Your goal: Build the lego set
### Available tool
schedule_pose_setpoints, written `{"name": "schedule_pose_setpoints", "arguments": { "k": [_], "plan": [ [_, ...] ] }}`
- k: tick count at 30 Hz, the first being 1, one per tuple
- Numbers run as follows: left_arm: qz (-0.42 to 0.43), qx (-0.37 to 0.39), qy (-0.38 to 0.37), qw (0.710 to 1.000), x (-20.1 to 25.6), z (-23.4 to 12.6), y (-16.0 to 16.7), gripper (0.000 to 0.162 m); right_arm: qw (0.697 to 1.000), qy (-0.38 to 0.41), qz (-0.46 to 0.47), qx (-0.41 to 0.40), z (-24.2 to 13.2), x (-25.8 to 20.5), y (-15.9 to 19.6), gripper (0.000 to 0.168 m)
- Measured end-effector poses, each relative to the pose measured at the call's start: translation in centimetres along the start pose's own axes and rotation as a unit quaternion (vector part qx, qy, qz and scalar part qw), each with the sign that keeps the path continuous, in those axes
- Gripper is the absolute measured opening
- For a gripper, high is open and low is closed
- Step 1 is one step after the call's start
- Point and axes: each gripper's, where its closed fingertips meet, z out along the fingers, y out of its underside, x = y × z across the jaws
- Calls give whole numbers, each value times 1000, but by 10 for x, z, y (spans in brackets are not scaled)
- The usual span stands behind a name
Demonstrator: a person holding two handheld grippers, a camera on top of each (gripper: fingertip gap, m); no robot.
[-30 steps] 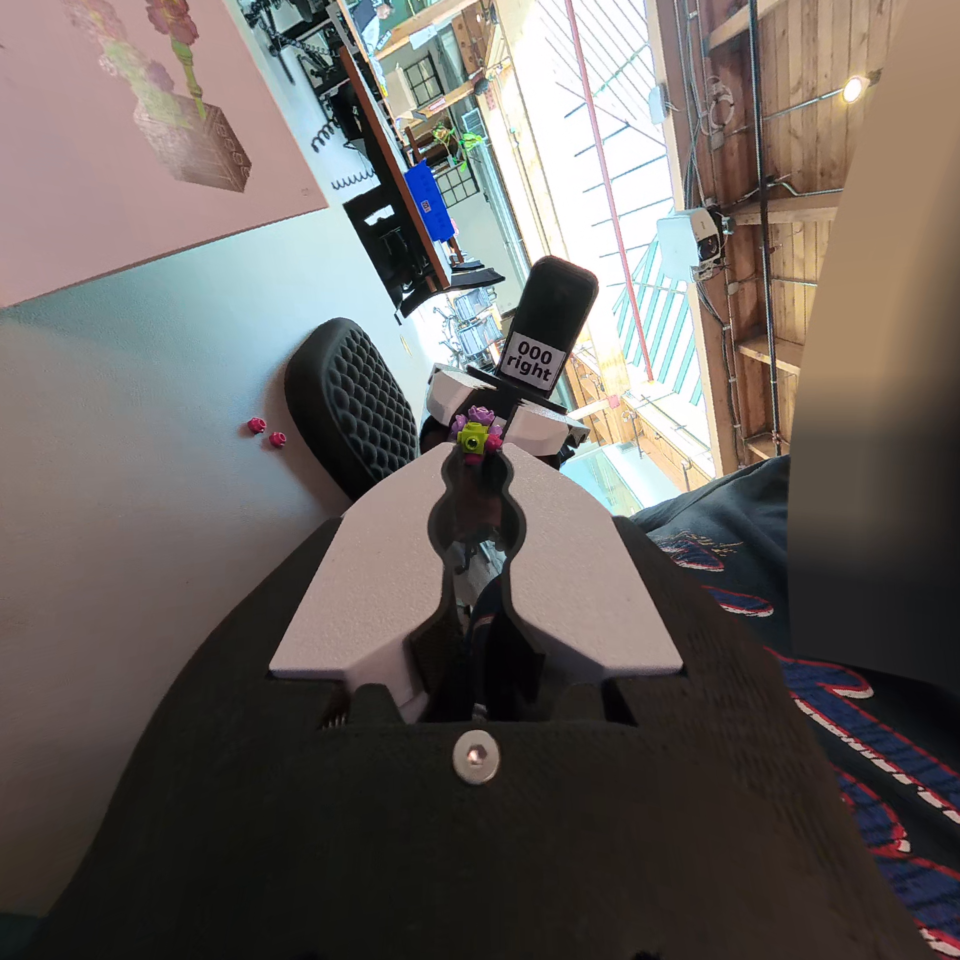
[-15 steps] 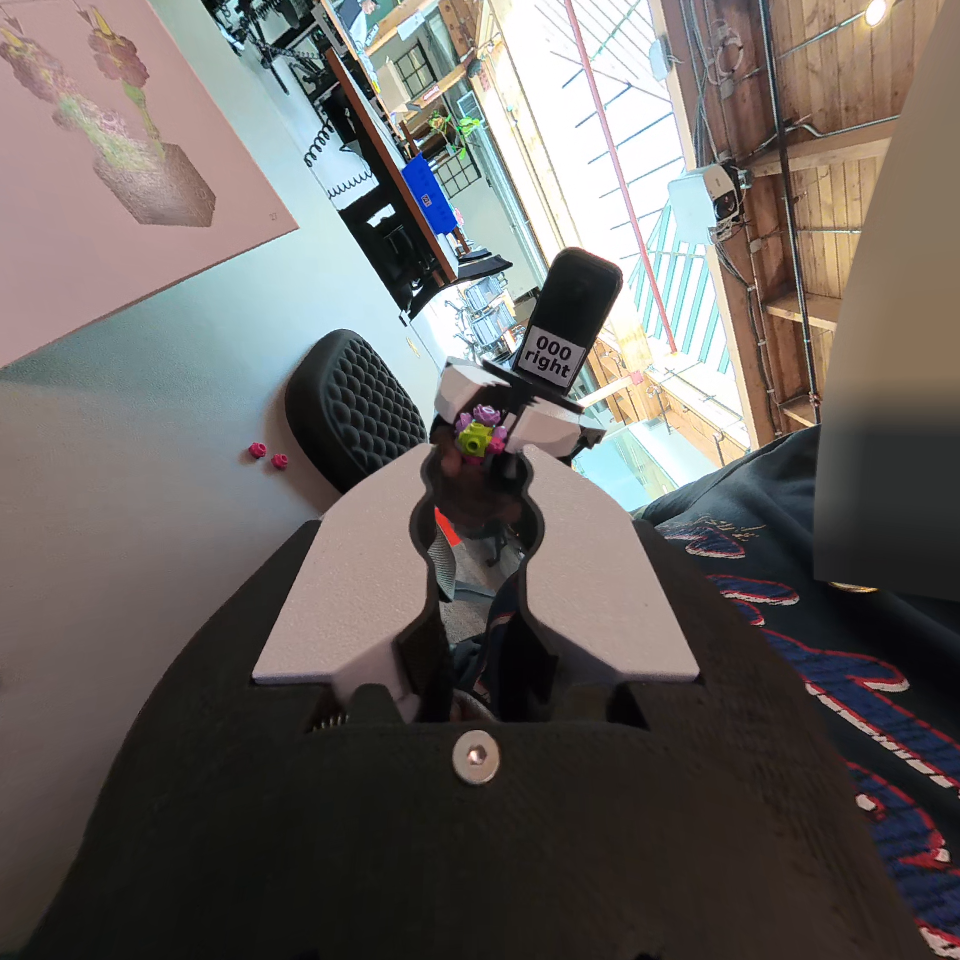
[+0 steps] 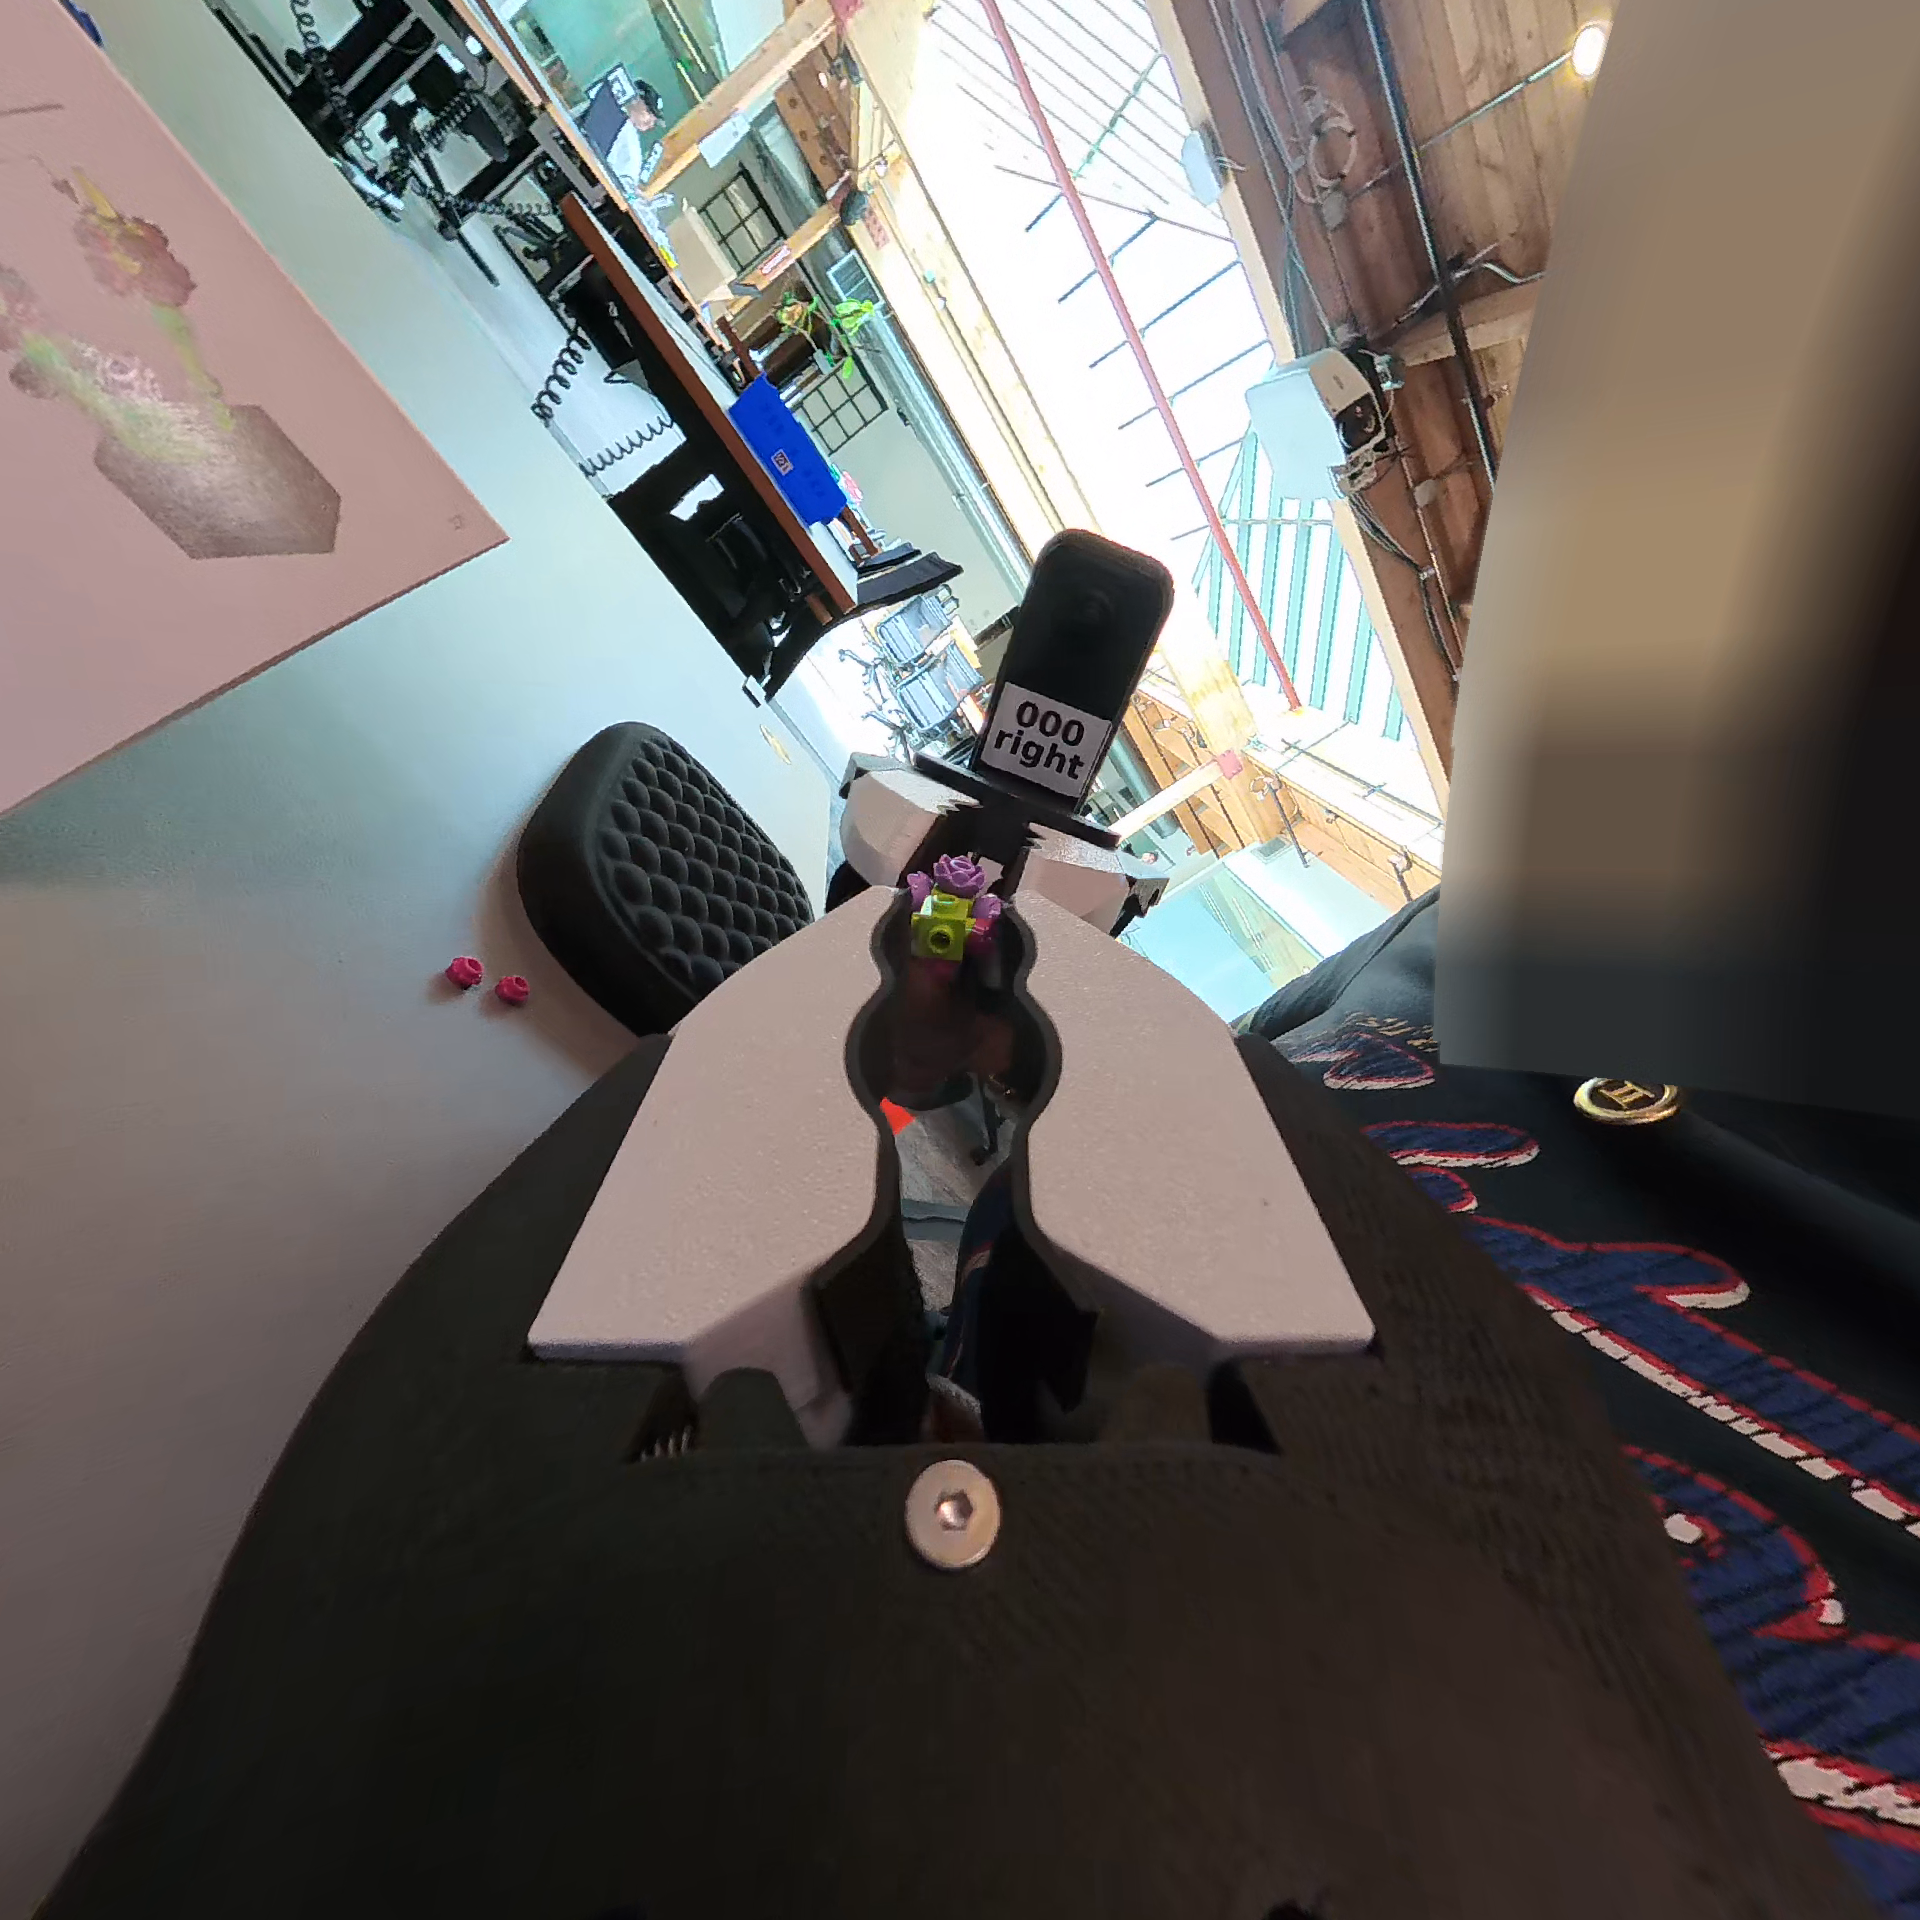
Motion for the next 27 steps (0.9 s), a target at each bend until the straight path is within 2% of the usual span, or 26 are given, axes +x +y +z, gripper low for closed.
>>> {"name": "schedule_pose_setpoints", "arguments": {
  "k": [4, 7, 11, 17, 22, 27],
  "plan": [
    [13, -7, 17, 1000, 6, 0, 1, 26, 1000, -3, 2, 4, -1, 0, -2, 18],
    [23, -9, 9, 1000, 4, 0, 2, 16, 1000, -7, 4, 5, -1, -2, -2, 18],
    [28, 0, 12, 1000, 4, -1, 3, 15, 1000, -6, -7, 1, 0, -3, -1, 18],
    [37, -24, 20, 999, 8, -3, 8, 14, 995, 1, -96, -22, 1, -11, 2, 18],
    [67, -30, 13, 997, 7, -4, 9, 14, 998, -9, -66, -18, 2, -10, 4, 18],
    [128, -76, 2, 989, 9, -5, 15, 14, 998, -31, -52, -20, 1, -15, 9, 18]
  ]
}}
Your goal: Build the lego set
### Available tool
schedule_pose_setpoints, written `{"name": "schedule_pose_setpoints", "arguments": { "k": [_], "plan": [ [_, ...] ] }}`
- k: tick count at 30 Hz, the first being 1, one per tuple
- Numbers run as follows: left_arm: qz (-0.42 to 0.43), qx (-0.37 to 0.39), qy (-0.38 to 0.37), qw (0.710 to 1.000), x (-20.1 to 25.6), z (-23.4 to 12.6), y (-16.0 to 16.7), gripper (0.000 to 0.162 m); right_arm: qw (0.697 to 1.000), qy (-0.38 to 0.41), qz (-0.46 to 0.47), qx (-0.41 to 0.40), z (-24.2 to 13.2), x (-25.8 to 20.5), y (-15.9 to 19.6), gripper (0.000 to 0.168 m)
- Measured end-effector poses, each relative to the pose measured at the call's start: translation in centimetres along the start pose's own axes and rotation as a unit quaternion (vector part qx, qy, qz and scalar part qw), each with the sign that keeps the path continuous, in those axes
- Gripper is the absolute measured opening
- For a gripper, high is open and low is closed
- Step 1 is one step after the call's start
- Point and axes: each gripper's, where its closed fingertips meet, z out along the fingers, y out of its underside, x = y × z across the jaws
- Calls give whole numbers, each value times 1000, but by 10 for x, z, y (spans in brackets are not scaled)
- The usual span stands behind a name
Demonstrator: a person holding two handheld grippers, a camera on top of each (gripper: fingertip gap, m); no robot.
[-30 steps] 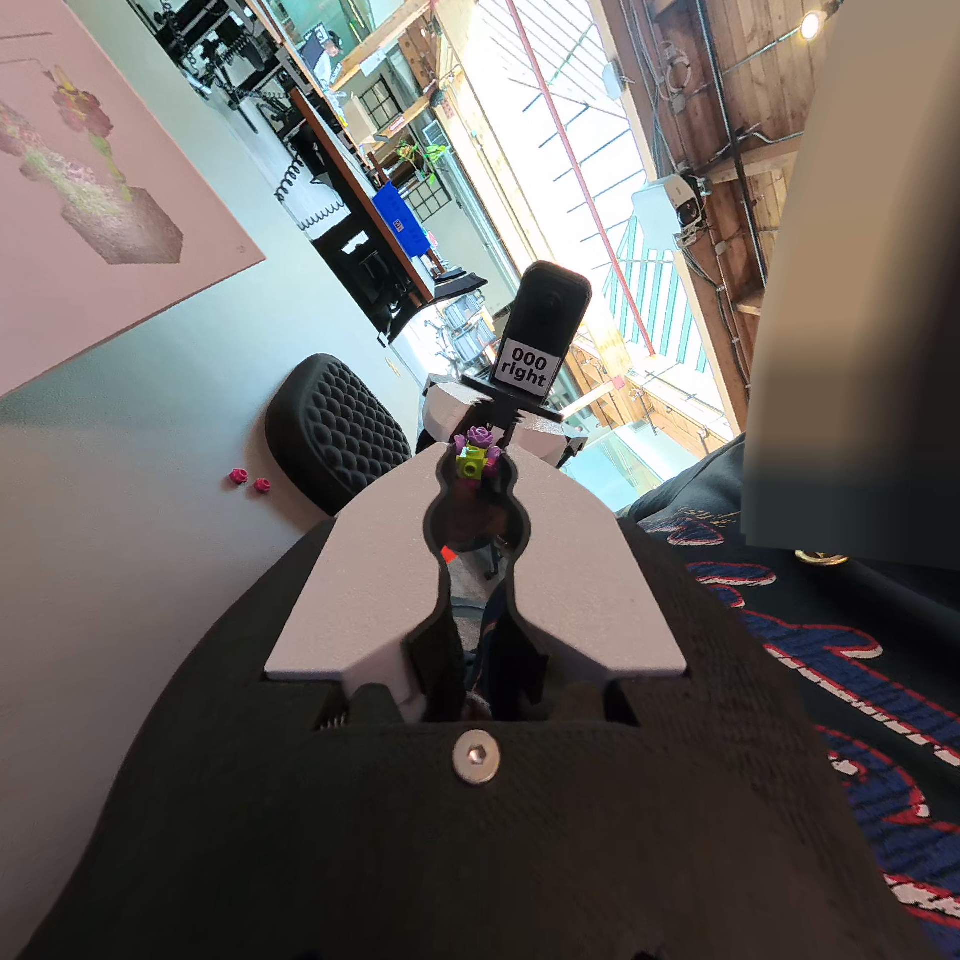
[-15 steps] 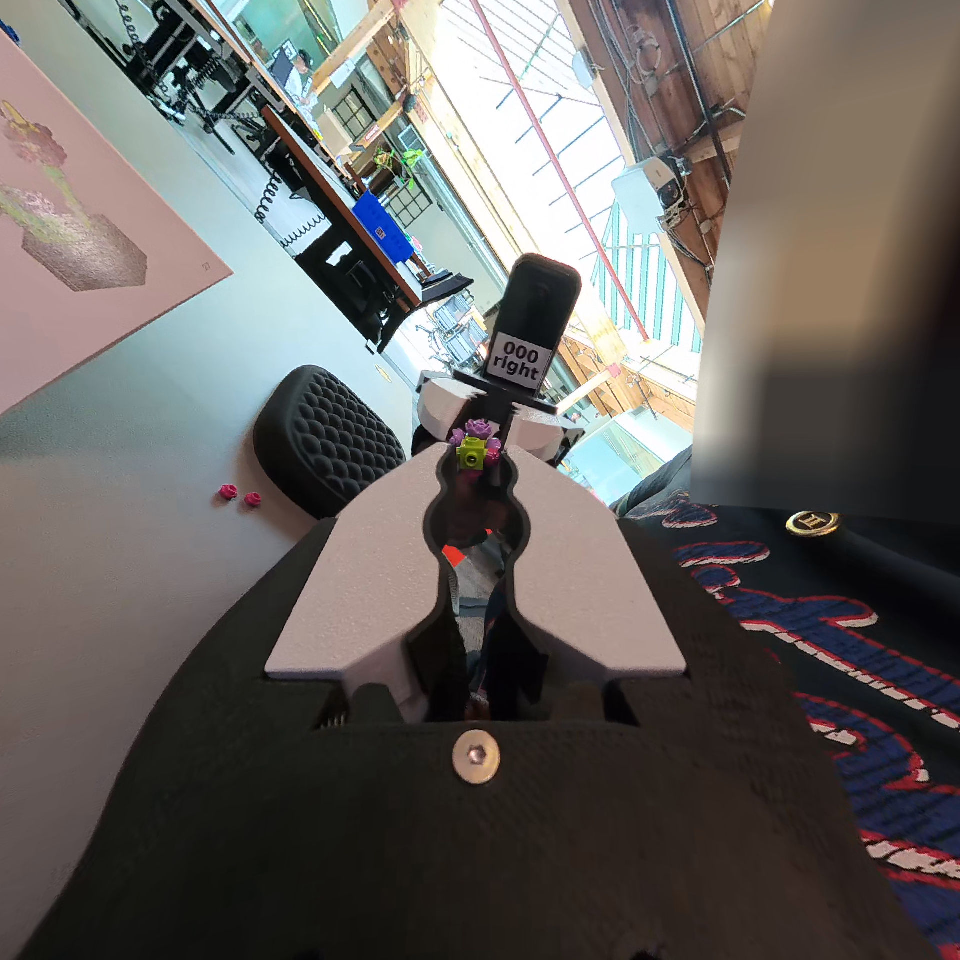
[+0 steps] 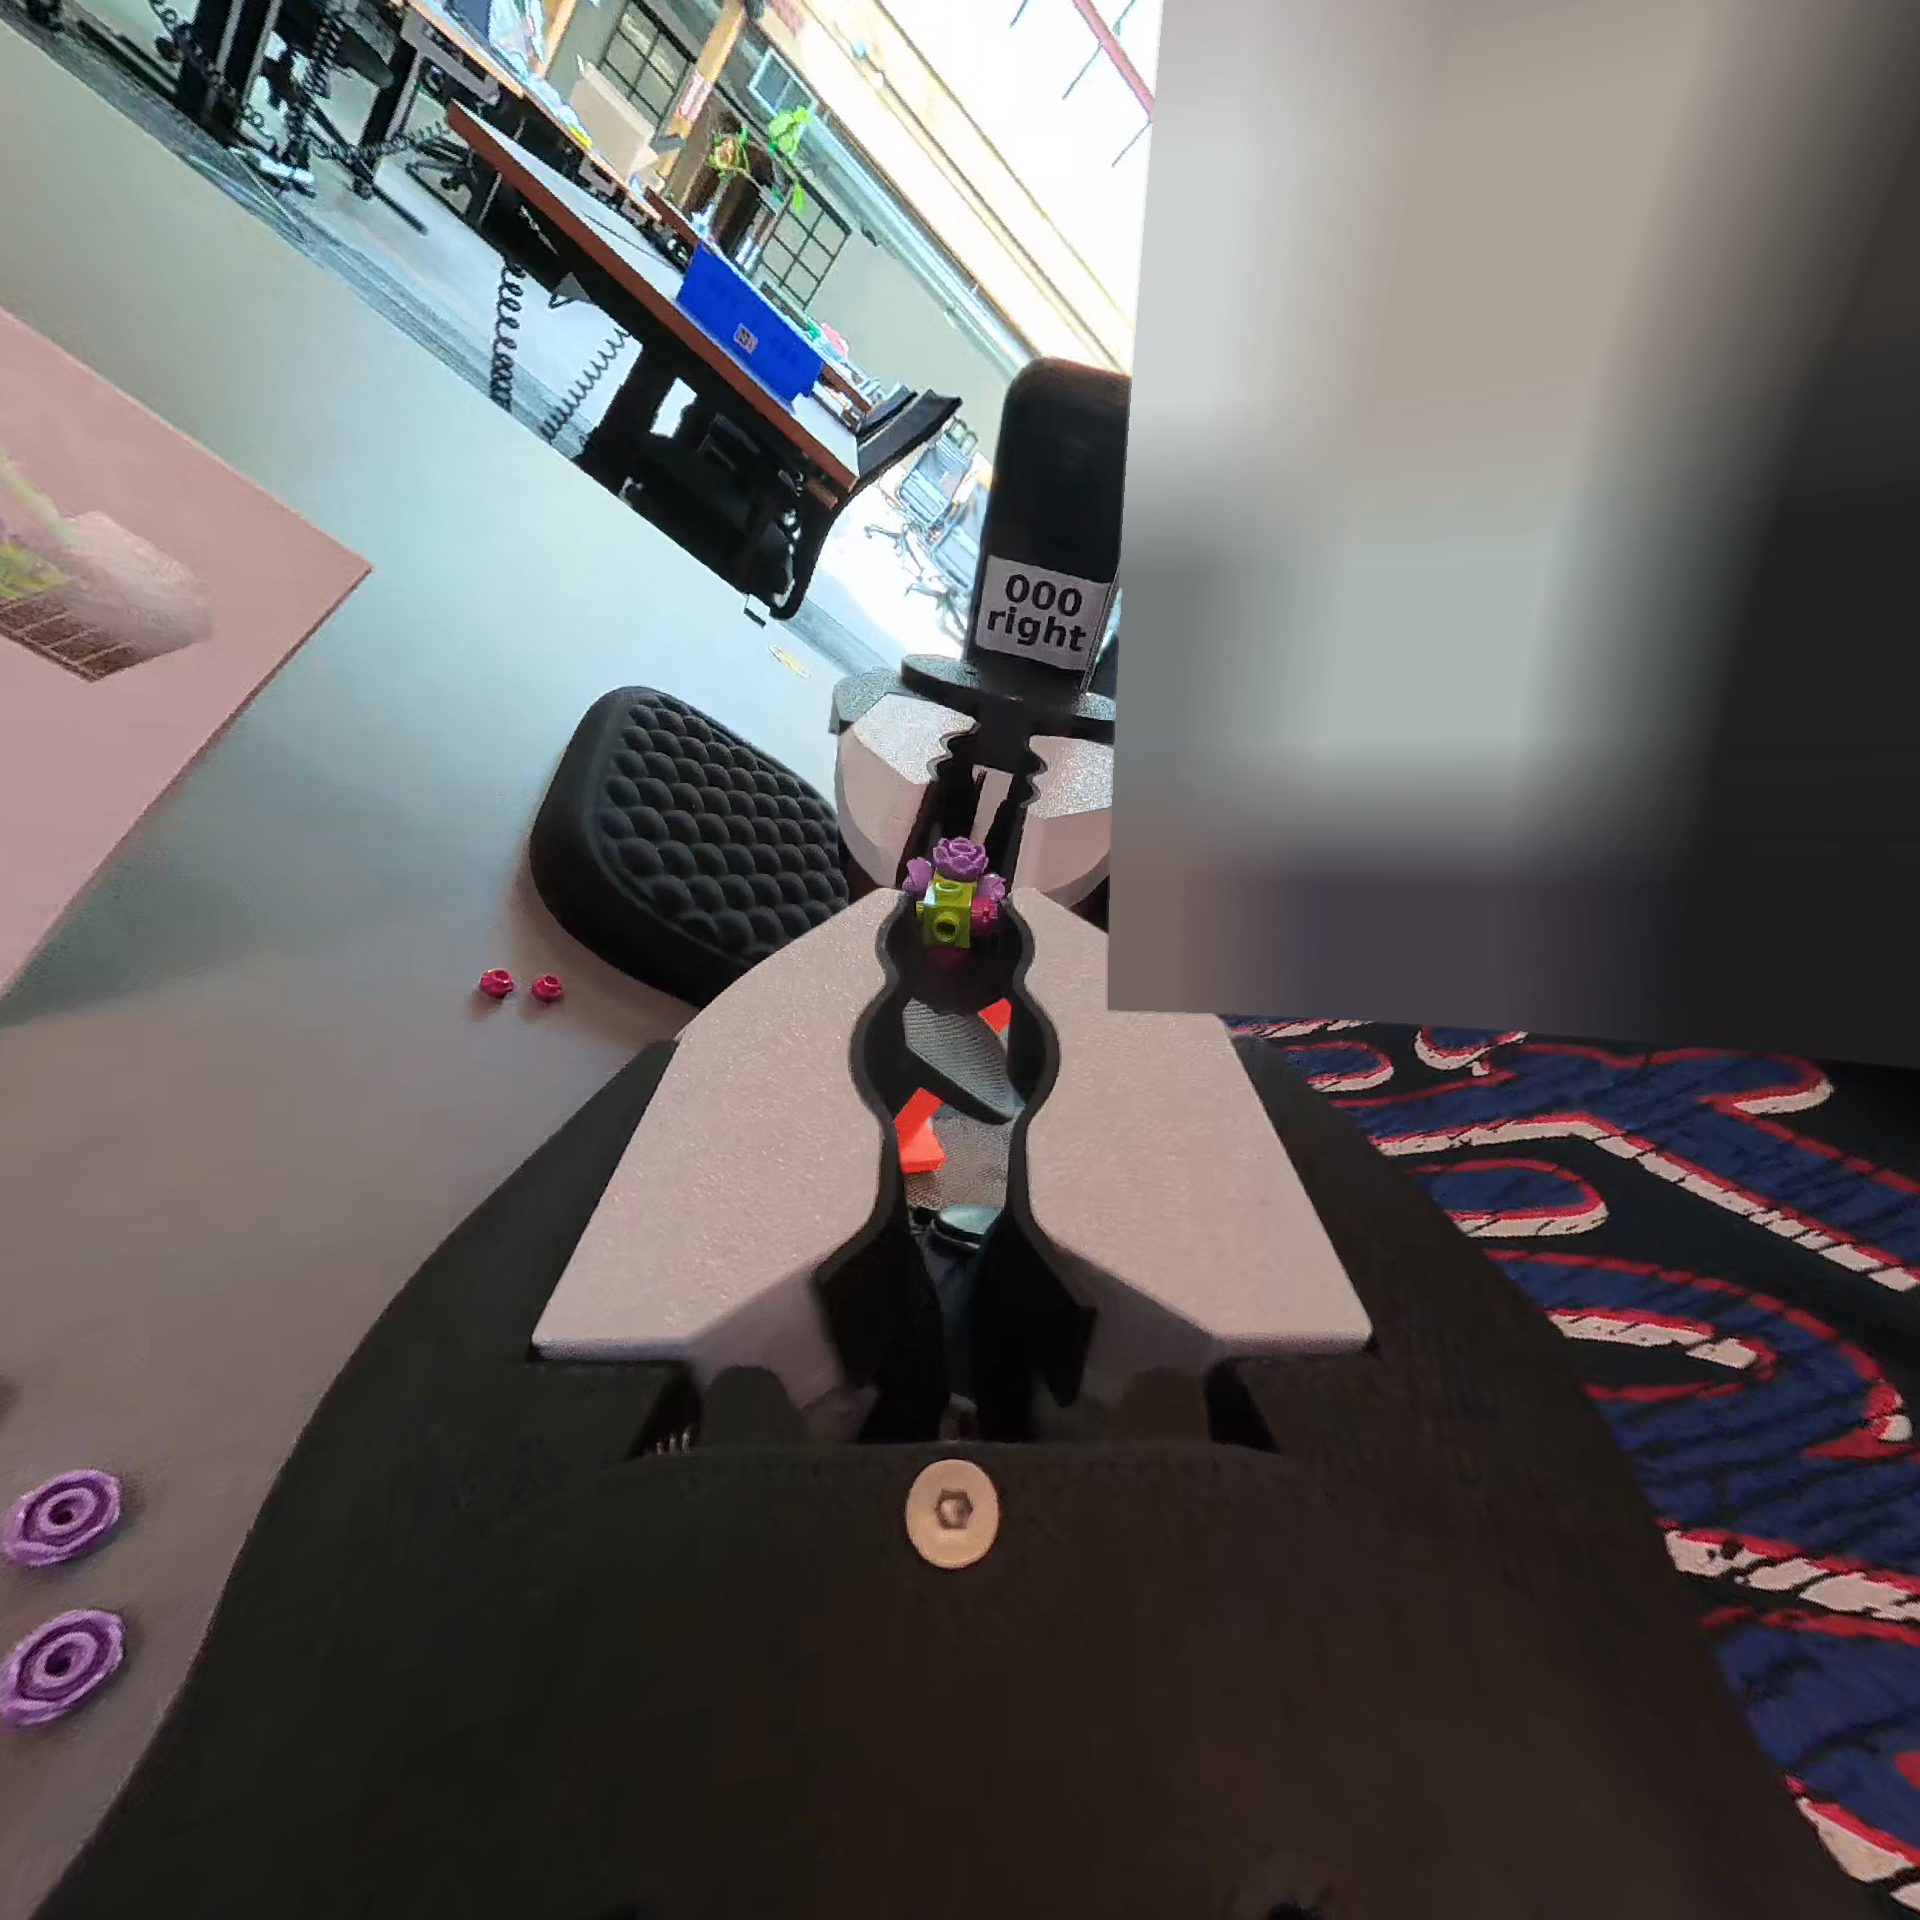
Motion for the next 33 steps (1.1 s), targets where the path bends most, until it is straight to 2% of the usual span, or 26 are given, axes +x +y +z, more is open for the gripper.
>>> {"name": "schedule_pose_setpoints", "arguments": {
  "k": [13, 29, 30, 32, 33],
  "plan": [
    [29, -13, -11, 999, 2, 1, 5, 14, 995, -29, 85, 32, -1, -2, 4, 18],
    [41, -6, -16, 999, 1, -2, -3, 15, 991, -37, 112, 56, 3, 0, -4, 18],
    [50, -3, -18, 999, 0, -2, -9, 16, 986, -49, 141, 77, 3, 3, -12, 18],
    [88, 19, -41, 995, -5, -5, -28, 41, 951, -79, 245, 172, -3, 15, -37, 18],
    [114, 40, -64, 991, -9, -9, -40, 47, 928, -91, 292, 211, -7, 24, -45, 18]
  ]
}}
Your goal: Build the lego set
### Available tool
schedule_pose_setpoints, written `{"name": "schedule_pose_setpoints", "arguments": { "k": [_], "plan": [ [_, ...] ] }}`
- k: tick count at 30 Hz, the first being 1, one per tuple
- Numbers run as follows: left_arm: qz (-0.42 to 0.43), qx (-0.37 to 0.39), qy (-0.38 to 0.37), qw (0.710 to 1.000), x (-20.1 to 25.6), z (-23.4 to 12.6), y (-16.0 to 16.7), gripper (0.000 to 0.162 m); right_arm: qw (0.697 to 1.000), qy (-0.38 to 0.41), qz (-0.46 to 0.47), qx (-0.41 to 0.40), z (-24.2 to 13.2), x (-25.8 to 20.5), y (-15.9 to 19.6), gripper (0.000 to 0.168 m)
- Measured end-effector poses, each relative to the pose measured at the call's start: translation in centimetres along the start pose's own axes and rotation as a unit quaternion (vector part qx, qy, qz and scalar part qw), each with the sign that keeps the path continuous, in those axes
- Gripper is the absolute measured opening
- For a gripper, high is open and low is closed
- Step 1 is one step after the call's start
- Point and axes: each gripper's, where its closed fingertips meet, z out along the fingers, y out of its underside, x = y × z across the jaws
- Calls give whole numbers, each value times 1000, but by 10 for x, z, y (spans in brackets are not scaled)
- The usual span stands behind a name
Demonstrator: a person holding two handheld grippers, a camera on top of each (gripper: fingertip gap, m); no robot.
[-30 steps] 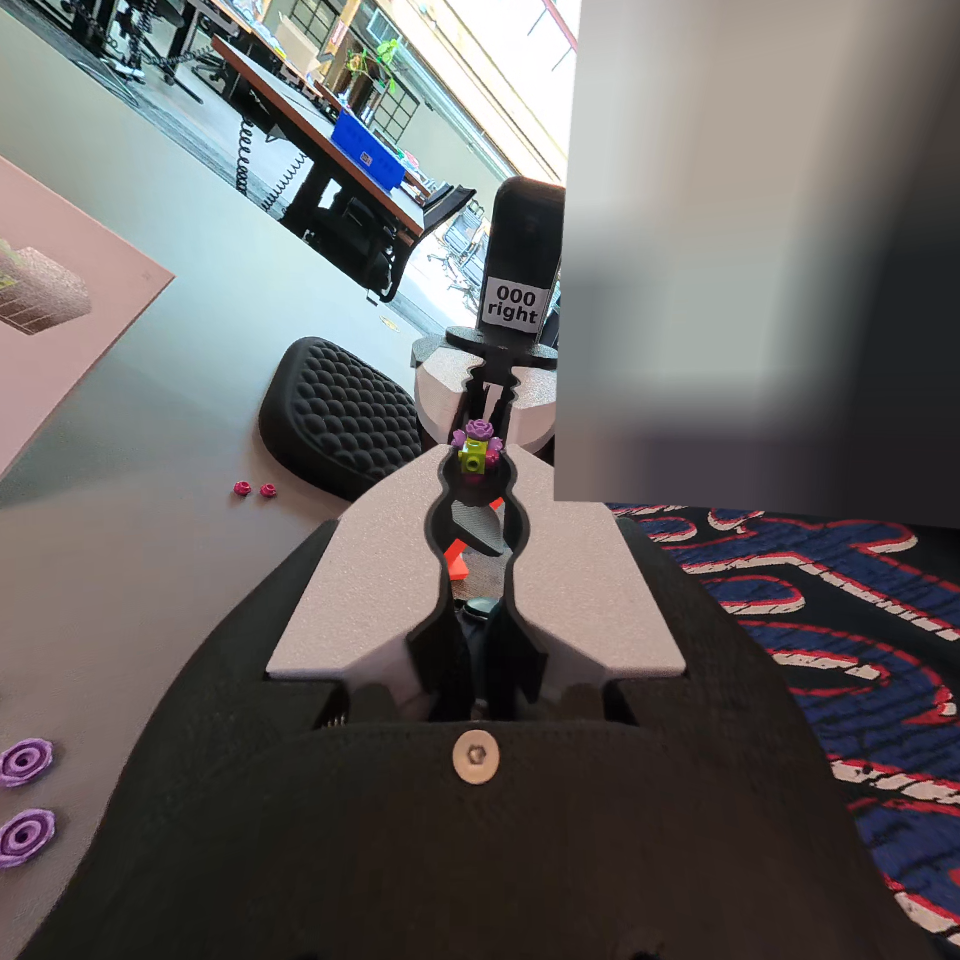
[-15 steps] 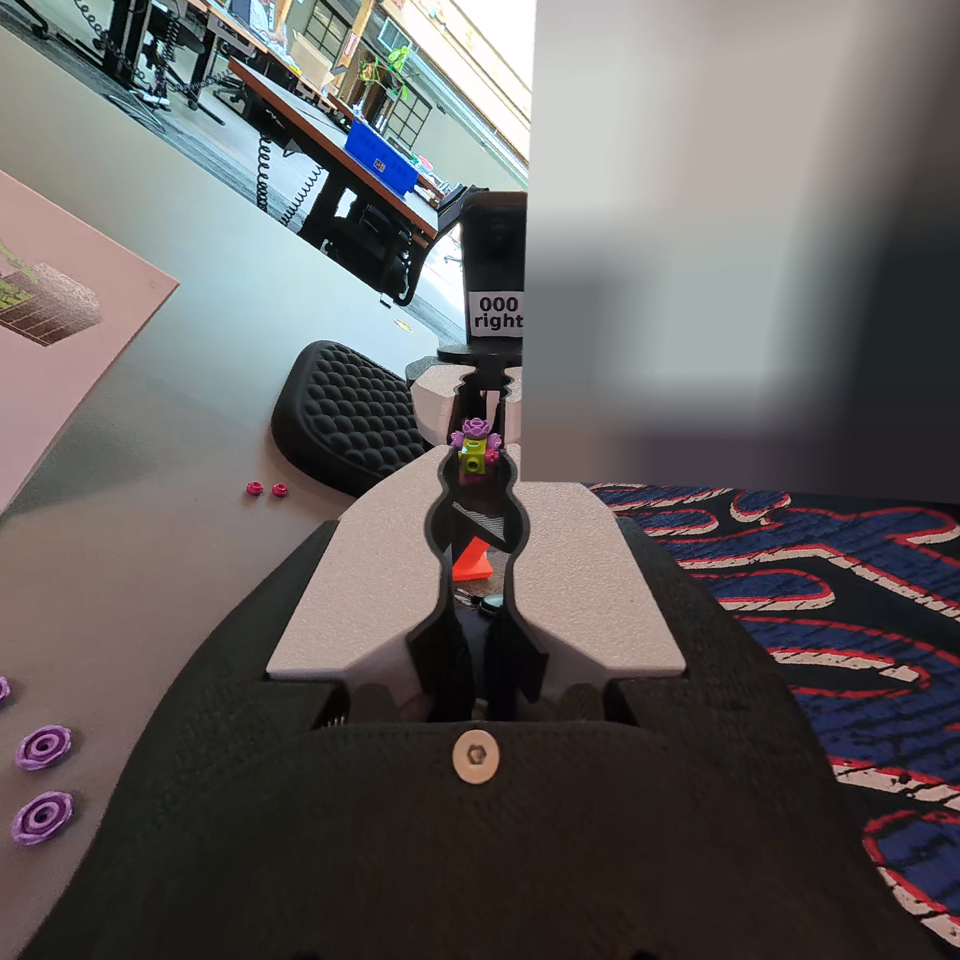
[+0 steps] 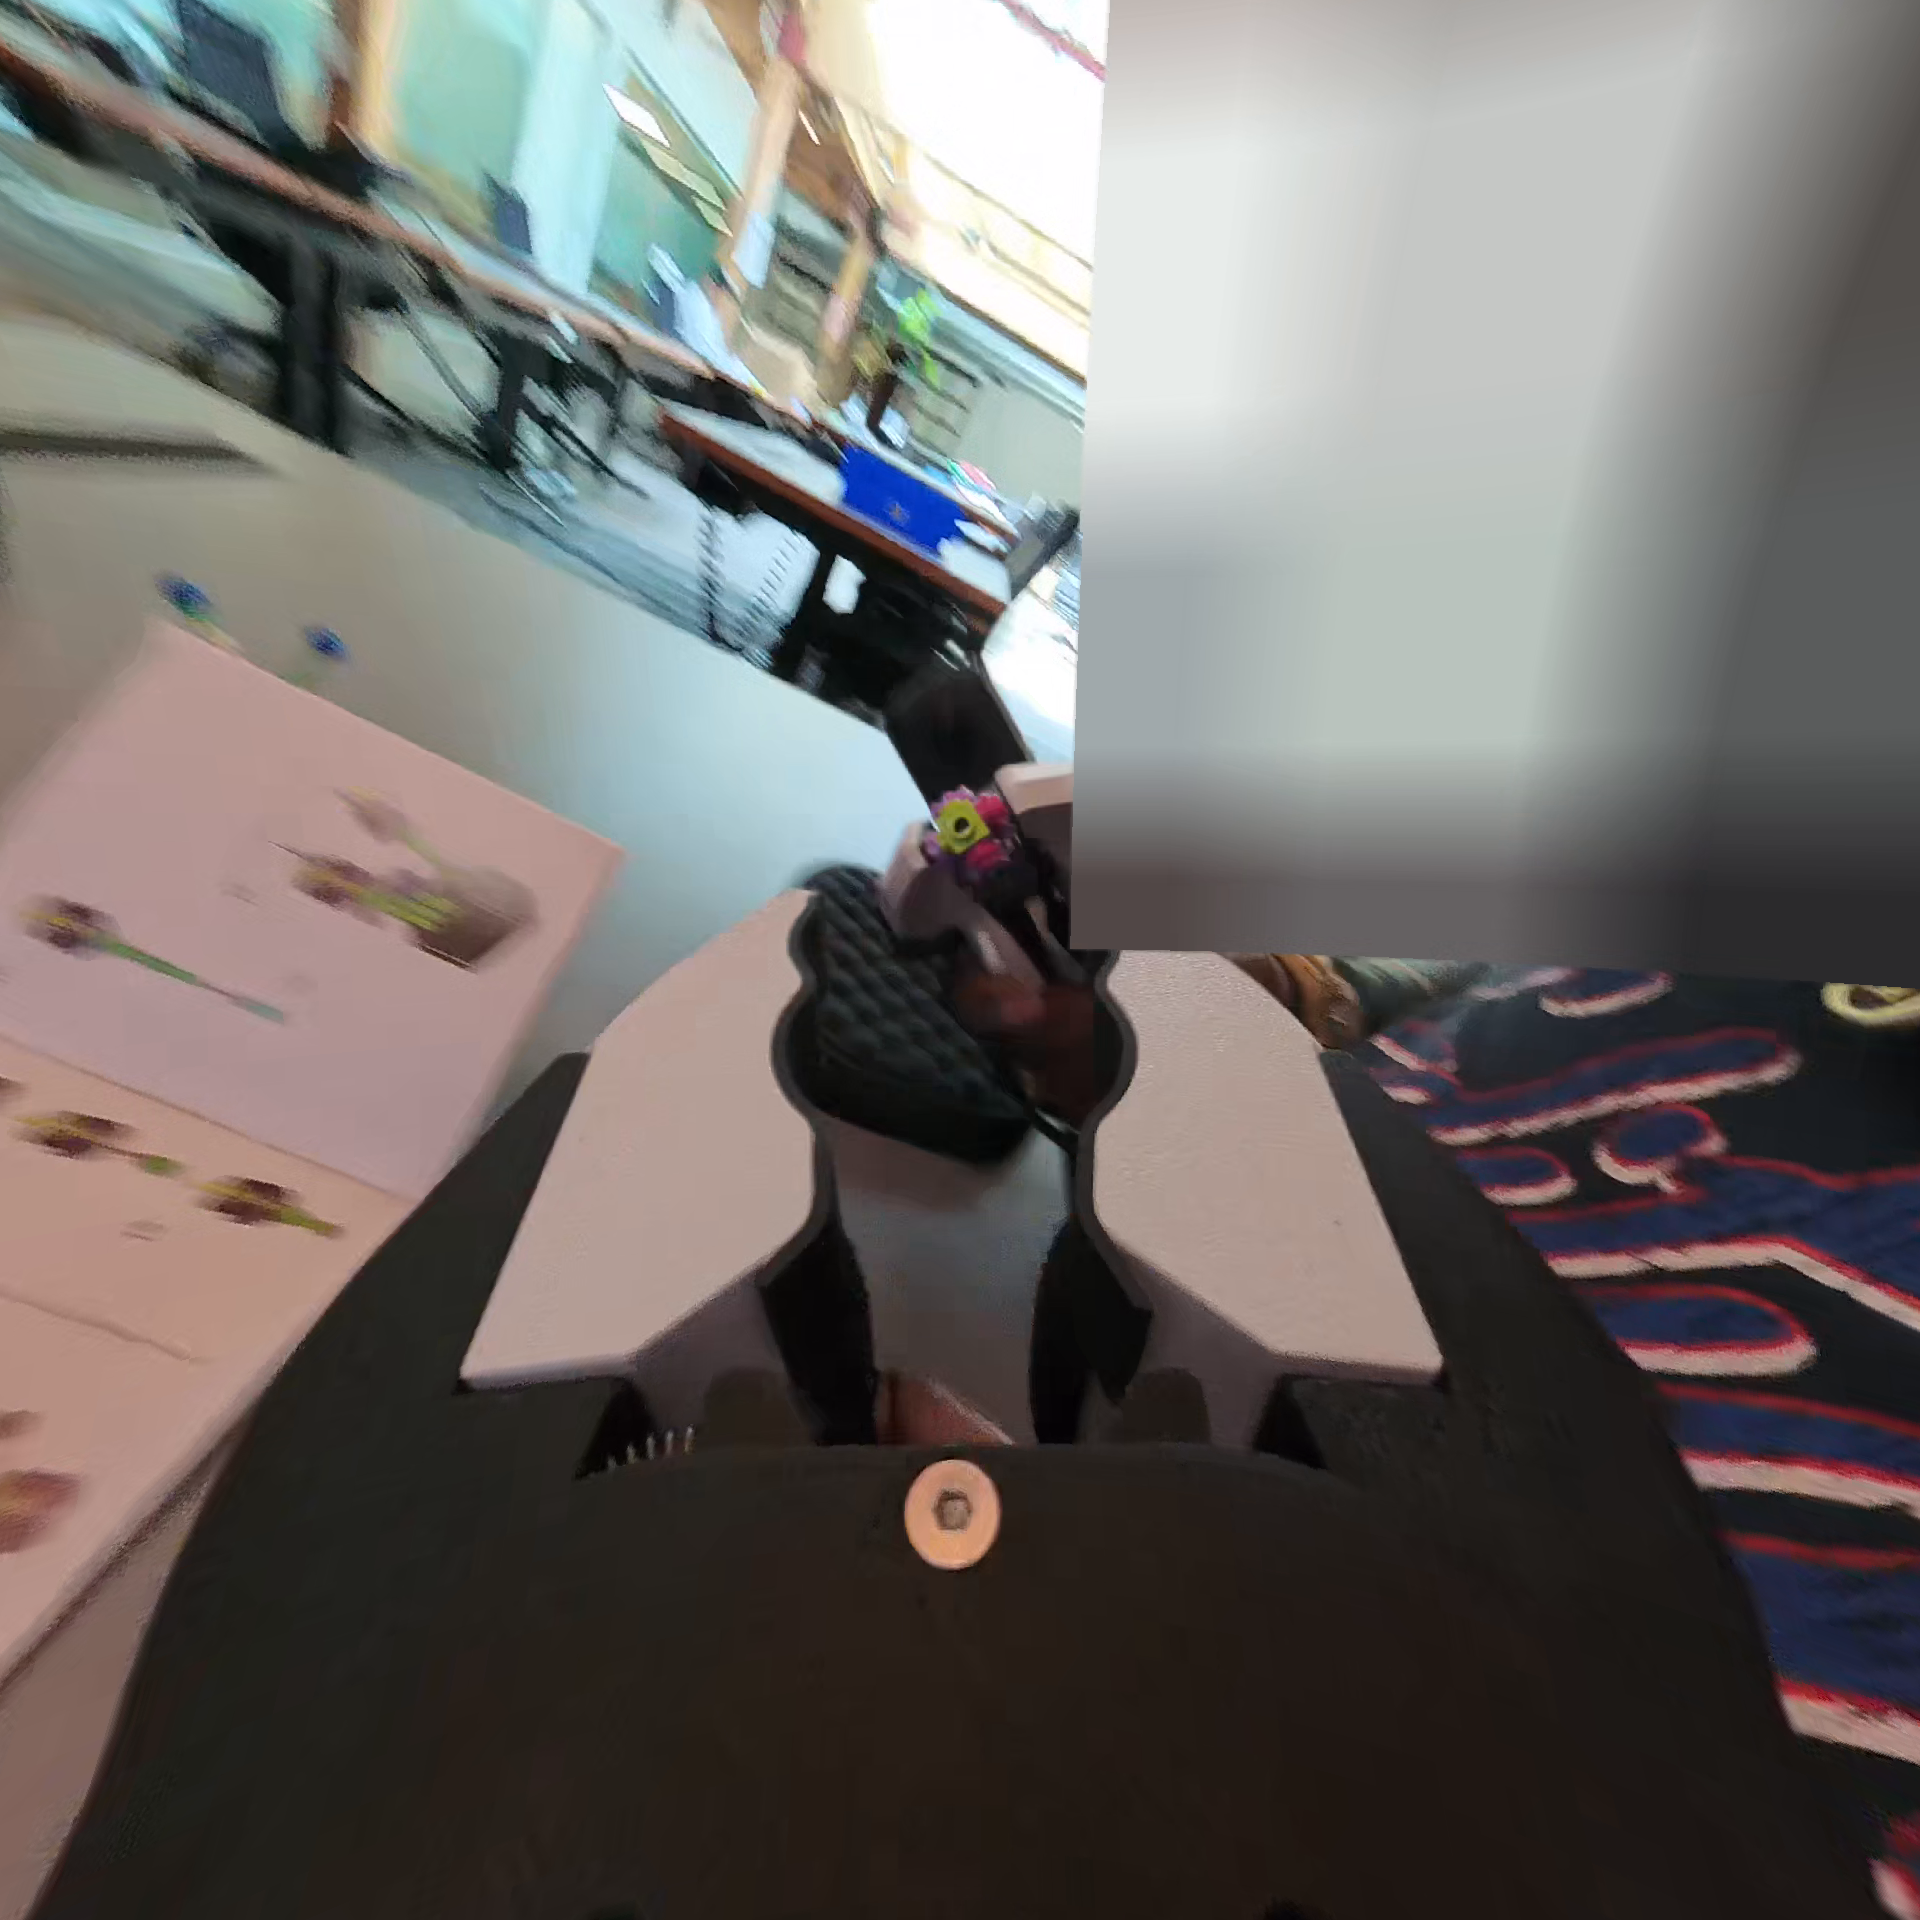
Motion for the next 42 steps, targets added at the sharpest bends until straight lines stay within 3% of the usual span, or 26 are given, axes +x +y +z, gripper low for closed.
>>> {"name": "schedule_pose_setpoints", "arguments": {
  "k": [6, 10, 13, 19, 25, 30, 35, 38, 42],
  "plan": [
    [185, 146, -135, 963, -20, -8, -49, 49, 980, -56, 130, 141, 8, 4, -35, 18],
    [328, 96, -208, 916, -24, 19, -44, 47, 975, -32, 132, 177, 15, 16, -39, 18],
    [384, 56, -251, 887, -34, 27, -42, 35, 976, -20, 117, 182, 17, 15, -38, 18],
    [379, 19, -240, 894, -37, 28, -32, 20, 985, -9, 70, 156, 21, 7, -31, 18],
    [364, 36, -182, 913, -28, 21, -27, 19, 994, 24, 14, 103, 22, 4, -19, 18],
    [440, 47, -232, 866, -28, 21, -35, 33, 990, 32, -1, 135, 19, 3, -26, 18],
    [432, 52, -235, 869, -27, 23, -36, 22, 990, 33, -2, 135, 21, 2, -23, 18],
    [418, 65, -210, 882, -22, 20, -35, 22, 994, 29, -23, 103, 23, -2, -18, 19],
    [354, 114, -84, 924, -3, 12, -37, 21, 1000, -10, -8, 17, 28, -12, -6, 32]
  ]
}}
